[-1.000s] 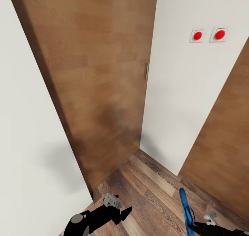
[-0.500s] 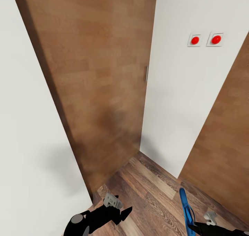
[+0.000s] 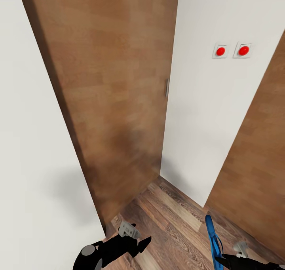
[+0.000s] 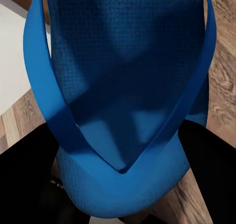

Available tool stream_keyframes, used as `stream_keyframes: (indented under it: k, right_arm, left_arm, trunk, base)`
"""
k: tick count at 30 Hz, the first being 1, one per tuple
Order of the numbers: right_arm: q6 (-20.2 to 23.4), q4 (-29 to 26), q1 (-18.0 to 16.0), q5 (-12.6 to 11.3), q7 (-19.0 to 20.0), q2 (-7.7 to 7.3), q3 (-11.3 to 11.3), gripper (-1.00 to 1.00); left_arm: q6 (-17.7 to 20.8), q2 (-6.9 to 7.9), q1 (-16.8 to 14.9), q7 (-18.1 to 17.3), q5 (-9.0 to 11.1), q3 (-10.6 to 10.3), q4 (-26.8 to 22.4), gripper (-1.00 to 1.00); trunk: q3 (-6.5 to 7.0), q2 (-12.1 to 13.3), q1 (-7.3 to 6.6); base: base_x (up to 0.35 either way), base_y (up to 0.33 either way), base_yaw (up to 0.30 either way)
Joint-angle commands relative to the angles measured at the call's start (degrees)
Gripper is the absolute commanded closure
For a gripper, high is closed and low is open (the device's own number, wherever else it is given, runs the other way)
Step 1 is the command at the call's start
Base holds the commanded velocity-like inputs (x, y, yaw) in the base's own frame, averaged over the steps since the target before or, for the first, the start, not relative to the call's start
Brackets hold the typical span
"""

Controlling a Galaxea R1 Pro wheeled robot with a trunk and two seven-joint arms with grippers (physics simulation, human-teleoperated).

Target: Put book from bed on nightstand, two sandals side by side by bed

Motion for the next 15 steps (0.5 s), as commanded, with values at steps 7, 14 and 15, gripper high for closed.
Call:
stream_keyframes:
  k: [7,14,15]
  right_arm:
    - [-0.3,0.0,0.0,-0.4,0.1,-0.04,0.5,1.0]
    - [-0.3,0.0,0.0,-0.4,0.1,-0.04,0.5,1.0]
    - [-0.3,0.0,0.0,-0.4,0.1,-0.04,0.5,1.0]
  left_arm:
    - [0.5,-0.01,0.0,-0.1,0.4,0.0,0.0,-1.0]
    - [0.4,-0.01,0.0,-0.1,0.4,0.1,0.4,-1.0]
    - [0.4,-0.01,0.0,-0.1,0.4,0.1,0.4,-1.0]
  trunk:
    - [0.59,0.0,0.0]
    - [1.23,0.0,0.0]
    - [1.33,0.0,0.0]
  base:
    - [0.0,0.0,0.0]
    - [0.0,0.0,0.0]
    - [0.0,0.0,0.0]
